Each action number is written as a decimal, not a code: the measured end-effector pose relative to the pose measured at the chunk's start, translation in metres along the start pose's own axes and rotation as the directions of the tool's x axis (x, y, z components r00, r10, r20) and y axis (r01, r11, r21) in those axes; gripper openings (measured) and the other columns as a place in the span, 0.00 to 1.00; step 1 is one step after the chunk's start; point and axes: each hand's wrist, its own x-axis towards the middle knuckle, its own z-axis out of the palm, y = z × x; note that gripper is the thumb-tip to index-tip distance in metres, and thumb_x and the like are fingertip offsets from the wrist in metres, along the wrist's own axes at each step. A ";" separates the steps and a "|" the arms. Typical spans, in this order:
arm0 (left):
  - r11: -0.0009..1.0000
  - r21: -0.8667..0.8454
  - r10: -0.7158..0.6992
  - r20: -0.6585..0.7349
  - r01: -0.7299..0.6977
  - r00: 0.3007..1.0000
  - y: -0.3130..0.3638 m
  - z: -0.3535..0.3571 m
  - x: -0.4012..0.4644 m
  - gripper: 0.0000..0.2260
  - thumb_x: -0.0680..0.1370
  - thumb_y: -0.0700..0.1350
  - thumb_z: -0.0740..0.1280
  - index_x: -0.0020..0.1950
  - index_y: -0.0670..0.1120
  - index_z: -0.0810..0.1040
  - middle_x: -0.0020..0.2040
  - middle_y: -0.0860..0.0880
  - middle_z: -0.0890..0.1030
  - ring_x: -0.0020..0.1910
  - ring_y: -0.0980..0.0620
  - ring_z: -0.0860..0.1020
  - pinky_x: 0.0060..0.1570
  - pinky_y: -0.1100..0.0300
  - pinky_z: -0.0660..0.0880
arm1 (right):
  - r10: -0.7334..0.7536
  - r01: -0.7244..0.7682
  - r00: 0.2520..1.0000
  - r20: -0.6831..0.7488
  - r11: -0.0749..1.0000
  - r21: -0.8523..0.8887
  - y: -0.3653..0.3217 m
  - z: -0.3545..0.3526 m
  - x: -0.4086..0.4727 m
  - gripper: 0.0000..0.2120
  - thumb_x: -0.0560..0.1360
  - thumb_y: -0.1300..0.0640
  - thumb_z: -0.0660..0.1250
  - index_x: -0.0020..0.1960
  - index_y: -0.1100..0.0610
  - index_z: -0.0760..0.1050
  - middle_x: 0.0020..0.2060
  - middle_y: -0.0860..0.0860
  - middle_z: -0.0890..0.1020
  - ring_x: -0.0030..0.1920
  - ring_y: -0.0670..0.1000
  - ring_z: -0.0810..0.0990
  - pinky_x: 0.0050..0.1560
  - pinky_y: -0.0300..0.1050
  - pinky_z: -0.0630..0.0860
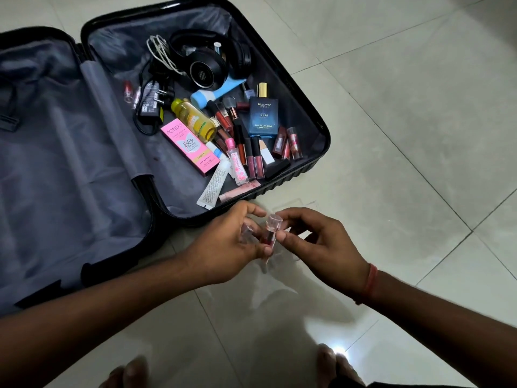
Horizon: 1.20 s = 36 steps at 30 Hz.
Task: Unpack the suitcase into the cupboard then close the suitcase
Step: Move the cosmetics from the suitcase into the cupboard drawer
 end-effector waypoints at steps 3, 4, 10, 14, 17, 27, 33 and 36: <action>0.998 0.064 0.025 0.017 -0.026 1.000 0.004 0.000 -0.001 0.24 0.69 0.41 0.78 0.57 0.58 0.70 0.45 0.53 0.83 0.41 0.56 0.83 0.48 0.50 0.81 | 0.004 -0.006 0.999 0.053 1.000 0.024 0.000 0.003 0.000 0.10 0.71 0.51 0.71 0.52 0.51 0.81 0.43 0.48 0.83 0.43 0.47 0.80 0.39 0.36 0.72; 0.996 0.091 0.023 0.023 -0.025 0.999 0.005 0.000 -0.002 0.25 0.69 0.42 0.78 0.57 0.58 0.70 0.45 0.53 0.83 0.41 0.58 0.82 0.46 0.55 0.80 | 0.000 -0.002 0.999 0.045 0.999 0.035 0.001 0.003 0.000 0.09 0.71 0.51 0.72 0.50 0.51 0.81 0.42 0.48 0.83 0.42 0.48 0.80 0.39 0.36 0.72; 0.998 0.045 -0.055 0.011 0.055 0.998 0.000 0.000 -0.002 0.14 0.70 0.42 0.70 0.53 0.54 0.74 0.43 0.53 0.80 0.32 0.58 0.77 0.34 0.55 0.76 | 0.001 0.000 1.000 -0.014 0.998 0.068 0.006 -0.013 0.006 0.07 0.68 0.55 0.73 0.45 0.53 0.81 0.40 0.49 0.83 0.38 0.49 0.78 0.38 0.42 0.74; 0.997 -0.021 -0.073 0.052 0.074 0.996 -0.005 0.000 0.002 0.19 0.74 0.33 0.64 0.57 0.55 0.77 0.37 0.53 0.79 0.34 0.50 0.80 0.45 0.40 0.80 | -0.119 0.117 0.993 -0.004 0.976 -0.184 0.009 -0.026 0.009 0.09 0.69 0.57 0.72 0.45 0.46 0.78 0.41 0.44 0.81 0.39 0.46 0.77 0.36 0.36 0.73; 0.993 -0.086 -0.075 0.056 0.079 0.996 -0.006 0.000 0.003 0.22 0.78 0.34 0.65 0.68 0.52 0.71 0.44 0.47 0.81 0.41 0.49 0.82 0.45 0.51 0.80 | -0.179 0.176 0.984 0.016 0.944 -0.280 0.018 -0.029 0.010 0.08 0.70 0.57 0.72 0.47 0.49 0.78 0.41 0.44 0.79 0.37 0.45 0.77 0.38 0.35 0.72; 0.994 -0.101 -0.038 0.043 0.043 0.998 -0.001 0.000 -0.003 0.12 0.80 0.39 0.65 0.55 0.57 0.77 0.52 0.46 0.79 0.47 0.46 0.83 0.42 0.45 0.80 | -0.237 0.263 0.965 0.113 0.848 -0.461 0.045 -0.025 -0.002 0.10 0.75 0.49 0.67 0.54 0.51 0.78 0.47 0.42 0.78 0.39 0.41 0.75 0.40 0.28 0.68; 0.984 -0.152 -0.089 0.029 0.092 0.996 -0.003 0.003 -0.001 0.14 0.80 0.40 0.64 0.56 0.60 0.77 0.51 0.46 0.81 0.41 0.41 0.83 0.36 0.54 0.76 | -0.121 0.119 0.992 0.033 0.829 -0.547 0.051 -0.016 -0.012 0.14 0.74 0.41 0.62 0.55 0.47 0.72 0.46 0.37 0.75 0.41 0.40 0.74 0.39 0.42 0.75; 0.978 -0.187 -0.089 0.016 0.090 0.996 -0.004 0.006 0.000 0.14 0.80 0.40 0.65 0.54 0.60 0.77 0.51 0.44 0.80 0.38 0.40 0.83 0.36 0.53 0.77 | 0.036 -0.063 0.998 -0.059 0.840 -0.538 0.057 -0.004 -0.023 0.28 0.68 0.39 0.70 0.61 0.51 0.67 0.51 0.41 0.74 0.47 0.43 0.75 0.46 0.41 0.73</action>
